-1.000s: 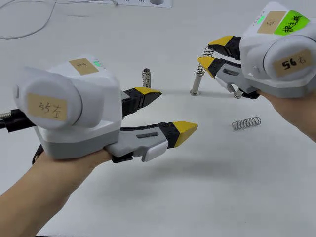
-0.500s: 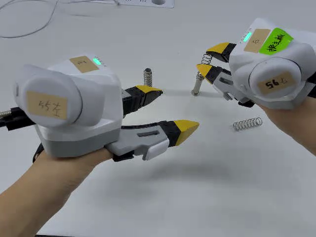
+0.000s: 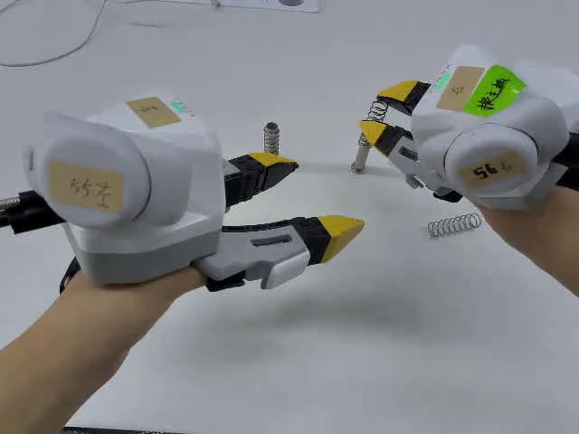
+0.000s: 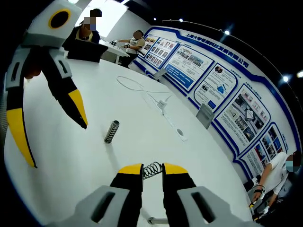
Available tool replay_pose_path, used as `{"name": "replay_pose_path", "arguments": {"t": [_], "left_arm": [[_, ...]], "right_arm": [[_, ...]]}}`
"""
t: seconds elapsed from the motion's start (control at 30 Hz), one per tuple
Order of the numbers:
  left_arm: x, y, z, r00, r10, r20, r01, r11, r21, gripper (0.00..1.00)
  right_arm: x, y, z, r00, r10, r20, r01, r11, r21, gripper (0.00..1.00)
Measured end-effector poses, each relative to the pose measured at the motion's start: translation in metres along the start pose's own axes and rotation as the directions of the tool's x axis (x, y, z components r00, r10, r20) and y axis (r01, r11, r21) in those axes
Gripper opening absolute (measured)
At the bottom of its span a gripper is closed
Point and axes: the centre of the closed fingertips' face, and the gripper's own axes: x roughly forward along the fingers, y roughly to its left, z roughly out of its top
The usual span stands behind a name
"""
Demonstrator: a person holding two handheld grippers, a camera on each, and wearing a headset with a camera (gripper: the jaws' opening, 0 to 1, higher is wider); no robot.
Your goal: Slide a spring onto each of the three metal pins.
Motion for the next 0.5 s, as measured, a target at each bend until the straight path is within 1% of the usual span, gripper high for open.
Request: {"name": "replay_pose_path", "arguments": {"t": [0.33, 0.43, 0.5], "left_arm": [[-0.001, 0.002, 0.0, 1.0, 0.005, 0.001, -0.005, 1.0, -0.001, 0.51], [-0.001, 0.002, 0.0, 1.0, 0.005, 0.0, -0.005, 1.0, -0.001, 0.51], [-0.001, 0.002, 0.0, 1.0, 0.005, 0.001, -0.005, 1.0, -0.002, 0.5]], "right_arm": [[0.004, 0.007, -0.005, 0.9997, 0.009, -0.022, -0.009, 1.0, -0.007, 0.16], [0.005, 0.01, -0.007, 0.9995, 0.015, -0.028, -0.015, 1.0, -0.007, 0.16], [0.005, 0.015, -0.009, 0.9991, 0.025, -0.033, -0.026, 1.0, -0.011, 0.14]]}}
